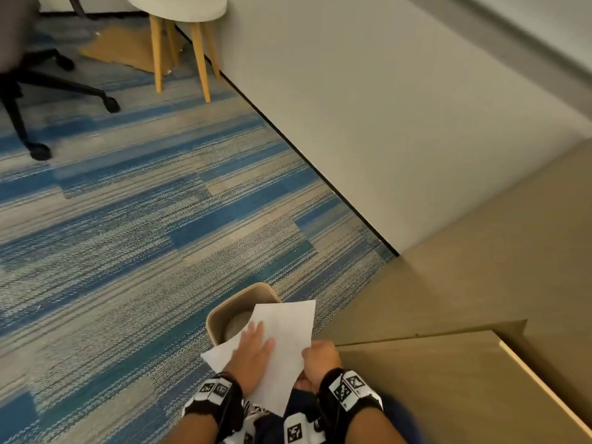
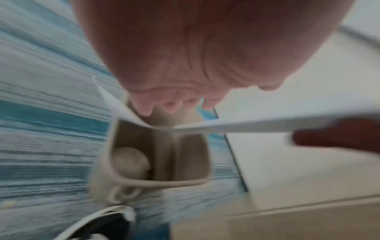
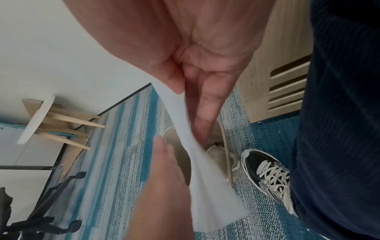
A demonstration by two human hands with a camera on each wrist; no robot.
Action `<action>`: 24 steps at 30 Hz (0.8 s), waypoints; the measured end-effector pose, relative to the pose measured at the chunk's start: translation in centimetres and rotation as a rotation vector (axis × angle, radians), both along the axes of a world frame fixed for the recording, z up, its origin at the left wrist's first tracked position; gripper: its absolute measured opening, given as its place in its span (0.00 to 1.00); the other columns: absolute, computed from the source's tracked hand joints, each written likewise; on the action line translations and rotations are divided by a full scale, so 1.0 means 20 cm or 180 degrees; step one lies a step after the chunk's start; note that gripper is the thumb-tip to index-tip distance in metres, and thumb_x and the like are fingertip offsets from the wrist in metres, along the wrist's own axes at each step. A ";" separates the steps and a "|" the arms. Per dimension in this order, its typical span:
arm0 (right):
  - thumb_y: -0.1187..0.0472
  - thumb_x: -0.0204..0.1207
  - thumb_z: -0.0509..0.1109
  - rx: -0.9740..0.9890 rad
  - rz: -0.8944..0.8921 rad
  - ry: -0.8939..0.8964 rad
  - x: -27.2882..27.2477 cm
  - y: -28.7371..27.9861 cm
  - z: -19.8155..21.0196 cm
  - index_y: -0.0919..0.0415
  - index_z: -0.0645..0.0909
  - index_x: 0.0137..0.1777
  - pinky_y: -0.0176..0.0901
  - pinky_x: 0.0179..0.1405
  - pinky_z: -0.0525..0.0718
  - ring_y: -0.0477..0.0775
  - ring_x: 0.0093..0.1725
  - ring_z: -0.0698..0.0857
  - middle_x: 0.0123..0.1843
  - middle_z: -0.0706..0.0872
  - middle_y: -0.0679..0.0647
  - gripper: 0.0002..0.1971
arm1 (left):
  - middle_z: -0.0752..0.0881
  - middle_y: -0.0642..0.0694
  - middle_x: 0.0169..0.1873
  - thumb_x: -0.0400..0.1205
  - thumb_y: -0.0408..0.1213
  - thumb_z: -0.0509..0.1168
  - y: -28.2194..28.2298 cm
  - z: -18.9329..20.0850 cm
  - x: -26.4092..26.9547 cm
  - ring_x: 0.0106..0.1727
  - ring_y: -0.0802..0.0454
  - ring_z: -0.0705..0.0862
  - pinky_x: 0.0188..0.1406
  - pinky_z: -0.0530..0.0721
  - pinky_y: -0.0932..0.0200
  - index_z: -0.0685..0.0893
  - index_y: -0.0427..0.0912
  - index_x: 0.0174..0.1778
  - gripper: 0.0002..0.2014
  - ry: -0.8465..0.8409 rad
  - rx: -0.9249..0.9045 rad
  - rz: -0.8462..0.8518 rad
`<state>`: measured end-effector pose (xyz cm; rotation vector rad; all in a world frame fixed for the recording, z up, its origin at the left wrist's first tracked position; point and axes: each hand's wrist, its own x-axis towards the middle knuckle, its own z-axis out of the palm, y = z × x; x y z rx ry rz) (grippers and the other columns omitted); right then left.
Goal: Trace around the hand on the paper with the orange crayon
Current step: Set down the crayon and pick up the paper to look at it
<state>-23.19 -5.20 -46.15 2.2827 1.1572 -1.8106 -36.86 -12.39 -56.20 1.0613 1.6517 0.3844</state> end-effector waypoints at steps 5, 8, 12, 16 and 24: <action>0.69 0.71 0.67 -0.0057 -0.0412 0.0318 -0.01 -0.02 0.01 0.68 0.86 0.50 0.69 0.42 0.92 0.68 0.45 0.92 0.46 0.92 0.67 0.11 | 0.36 0.67 0.82 0.67 0.83 0.28 0.00 0.08 0.07 0.85 0.60 0.35 0.82 0.36 0.49 0.41 0.68 0.83 0.47 -0.0153 0.0358 -0.0690; 0.77 0.79 0.58 -0.0024 -0.0633 0.0301 -0.01 -0.02 0.04 0.69 0.87 0.43 0.71 0.37 0.92 0.68 0.38 0.91 0.39 0.91 0.67 0.15 | 0.38 0.61 0.84 0.72 0.79 0.32 0.01 0.02 0.01 0.86 0.52 0.37 0.84 0.37 0.45 0.40 0.60 0.85 0.47 0.0142 -0.0182 -0.0252; 0.73 0.76 0.64 0.0095 -0.0631 0.0286 -0.01 -0.01 0.05 0.70 0.88 0.46 0.70 0.38 0.92 0.72 0.44 0.92 0.44 0.92 0.70 0.10 | 0.41 0.67 0.84 0.72 0.80 0.31 0.06 0.16 0.09 0.85 0.63 0.37 0.83 0.36 0.50 0.39 0.69 0.82 0.41 -0.0456 0.0515 -0.0601; 0.76 0.72 0.65 0.0169 -0.0730 0.0334 -0.01 -0.03 0.05 0.74 0.87 0.43 0.72 0.40 0.91 0.72 0.44 0.92 0.41 0.92 0.70 0.09 | 0.42 0.54 0.86 0.63 0.82 0.23 0.03 0.07 0.01 0.87 0.45 0.40 0.83 0.39 0.40 0.45 0.57 0.87 0.56 0.0391 -0.0278 -0.0388; 0.75 0.77 0.61 0.0209 -0.0682 0.0226 0.01 -0.02 0.10 0.69 0.86 0.43 0.72 0.43 0.91 0.71 0.47 0.91 0.47 0.91 0.70 0.11 | 0.43 0.55 0.87 0.59 0.82 0.21 -0.02 0.03 0.01 0.87 0.44 0.43 0.82 0.41 0.38 0.46 0.56 0.87 0.60 0.0641 -0.0261 -0.0546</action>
